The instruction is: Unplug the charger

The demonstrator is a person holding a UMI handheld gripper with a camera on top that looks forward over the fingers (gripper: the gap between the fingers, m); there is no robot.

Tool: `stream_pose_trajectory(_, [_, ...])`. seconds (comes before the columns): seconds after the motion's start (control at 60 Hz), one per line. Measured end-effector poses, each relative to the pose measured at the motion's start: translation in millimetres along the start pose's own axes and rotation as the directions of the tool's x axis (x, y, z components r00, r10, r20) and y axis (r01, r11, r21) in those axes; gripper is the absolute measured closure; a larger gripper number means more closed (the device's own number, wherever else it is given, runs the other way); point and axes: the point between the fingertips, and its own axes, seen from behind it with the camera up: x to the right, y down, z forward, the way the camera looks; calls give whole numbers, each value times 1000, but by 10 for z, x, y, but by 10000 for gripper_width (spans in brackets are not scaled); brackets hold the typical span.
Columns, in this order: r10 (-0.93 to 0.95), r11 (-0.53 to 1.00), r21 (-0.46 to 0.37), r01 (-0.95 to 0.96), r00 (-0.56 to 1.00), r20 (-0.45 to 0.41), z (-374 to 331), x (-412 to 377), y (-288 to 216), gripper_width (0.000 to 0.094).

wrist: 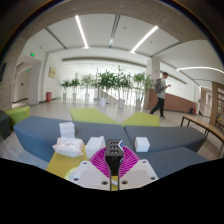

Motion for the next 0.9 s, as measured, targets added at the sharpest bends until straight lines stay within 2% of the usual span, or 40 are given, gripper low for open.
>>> stream_pose_trajectory(0.117, [-37,974,-223,42,999,31,89,59,936,827])
stream_pose_trajectory(0.217, [-34,948,-316,46,999,41,101,140,1413,802])
stream_pose_trajectory(0.333, [-11,935,-353,22,999,34,188,178,1610,773])
stream_pose_trajectory(0.467, [33,918,-396,-7,998,59,202,158,1727,690])
stream_pose_trajectory(0.567, [38,919,-395,-14,998,54,155,233,1627,461])
stream_pose_trajectory(0.667, [52,910,-415,-21,997,63,69,242,1539,142])
stream_pose_trajectory(0.7, [56,908,-418,-21,996,71,19,252,1497,88])
stream_pose_trajectory(0.9, [27,927,-374,5,996,81,-565,347,1043,92])
